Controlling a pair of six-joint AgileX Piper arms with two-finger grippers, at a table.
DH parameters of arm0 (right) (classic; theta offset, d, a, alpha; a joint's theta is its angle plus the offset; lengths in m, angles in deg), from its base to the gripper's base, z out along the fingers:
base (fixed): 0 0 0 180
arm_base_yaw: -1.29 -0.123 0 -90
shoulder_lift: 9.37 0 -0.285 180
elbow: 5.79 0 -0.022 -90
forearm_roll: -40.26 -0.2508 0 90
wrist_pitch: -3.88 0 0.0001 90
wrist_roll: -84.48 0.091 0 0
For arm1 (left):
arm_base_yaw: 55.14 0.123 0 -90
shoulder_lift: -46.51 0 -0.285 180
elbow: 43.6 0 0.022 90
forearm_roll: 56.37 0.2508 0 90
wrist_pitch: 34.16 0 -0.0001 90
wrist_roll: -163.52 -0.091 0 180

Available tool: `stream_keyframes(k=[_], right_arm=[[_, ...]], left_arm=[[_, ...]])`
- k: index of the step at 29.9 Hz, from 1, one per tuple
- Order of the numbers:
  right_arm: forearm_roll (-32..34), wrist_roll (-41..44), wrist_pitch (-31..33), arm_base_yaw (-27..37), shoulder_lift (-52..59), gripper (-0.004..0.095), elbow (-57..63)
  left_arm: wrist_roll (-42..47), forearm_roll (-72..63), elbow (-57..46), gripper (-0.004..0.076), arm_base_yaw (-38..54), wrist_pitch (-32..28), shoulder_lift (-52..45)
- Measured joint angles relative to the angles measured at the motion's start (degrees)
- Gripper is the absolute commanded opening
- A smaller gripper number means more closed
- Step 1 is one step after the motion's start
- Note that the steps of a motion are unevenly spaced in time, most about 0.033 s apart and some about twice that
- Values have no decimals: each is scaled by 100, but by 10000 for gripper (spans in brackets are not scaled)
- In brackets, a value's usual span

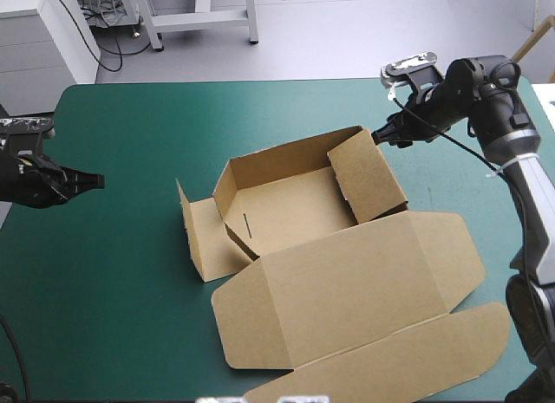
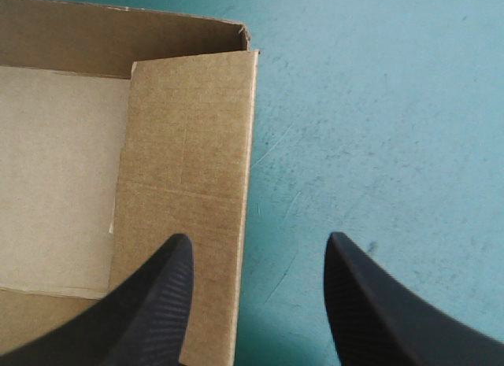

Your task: Fold the box

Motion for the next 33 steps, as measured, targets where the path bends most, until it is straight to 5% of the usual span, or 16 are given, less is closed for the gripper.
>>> stream_keyframes(k=[21,29,33], right_arm=[[-489,-131,-80,0,-1688,444,5],[-571,-164,-81,-11,-1763,0,5],[-517,-149,-135,-6,-1781,-14,5]], left_arm=[[-25,-404,0,-4,0,393,0],[-25,-404,0,-3,0,448,0],[-25,-404,0,-3,0,506,0]])
